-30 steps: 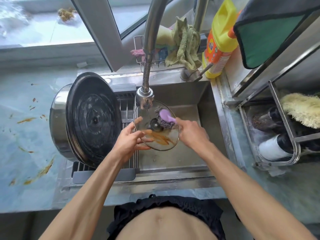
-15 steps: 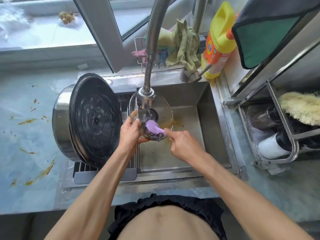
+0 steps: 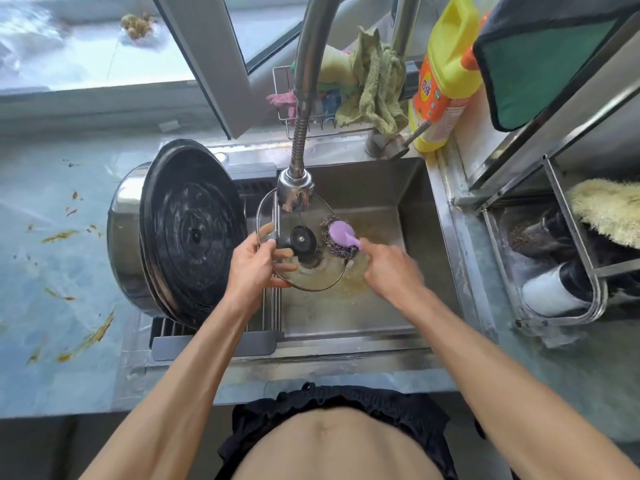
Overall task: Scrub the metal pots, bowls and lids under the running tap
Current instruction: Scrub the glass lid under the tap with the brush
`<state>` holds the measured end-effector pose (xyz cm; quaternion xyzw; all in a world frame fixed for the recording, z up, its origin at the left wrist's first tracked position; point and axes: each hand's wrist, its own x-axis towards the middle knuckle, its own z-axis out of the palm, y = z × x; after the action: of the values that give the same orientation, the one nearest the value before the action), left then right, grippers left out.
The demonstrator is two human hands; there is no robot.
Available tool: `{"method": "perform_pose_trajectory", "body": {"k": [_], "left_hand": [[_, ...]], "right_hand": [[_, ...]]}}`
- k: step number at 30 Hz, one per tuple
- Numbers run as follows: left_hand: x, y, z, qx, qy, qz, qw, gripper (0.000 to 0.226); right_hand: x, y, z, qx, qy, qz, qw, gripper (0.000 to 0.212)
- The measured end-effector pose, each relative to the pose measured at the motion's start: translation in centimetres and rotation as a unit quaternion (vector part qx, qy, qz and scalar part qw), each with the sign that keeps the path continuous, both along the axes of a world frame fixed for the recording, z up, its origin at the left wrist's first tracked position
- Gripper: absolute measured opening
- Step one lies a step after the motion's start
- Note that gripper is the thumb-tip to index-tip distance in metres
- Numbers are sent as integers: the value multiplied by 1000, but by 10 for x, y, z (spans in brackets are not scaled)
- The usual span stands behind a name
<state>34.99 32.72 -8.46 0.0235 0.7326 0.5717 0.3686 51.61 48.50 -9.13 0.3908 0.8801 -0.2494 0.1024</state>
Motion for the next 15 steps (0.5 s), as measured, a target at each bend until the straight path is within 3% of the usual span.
{"method": "perform_pose_trajectory", "body": {"k": [5,9,12,15], "left_hand": [[0,9,-1,-1,-14,25,1000,19],[7,0,-5,32,-47,-55,997,20],[17,-3,-10,61,-82,-58,993,25],[12,-1,-13,49,-62,-27,997,27]], "right_hand": [[-7,-46,9,-62,80,84,991,49],[-24,-28,15,-37,137,75,987,48],[-36,3,19,22,86,52,995,60],[-16,12,20,39,14,59,997,64]]}}
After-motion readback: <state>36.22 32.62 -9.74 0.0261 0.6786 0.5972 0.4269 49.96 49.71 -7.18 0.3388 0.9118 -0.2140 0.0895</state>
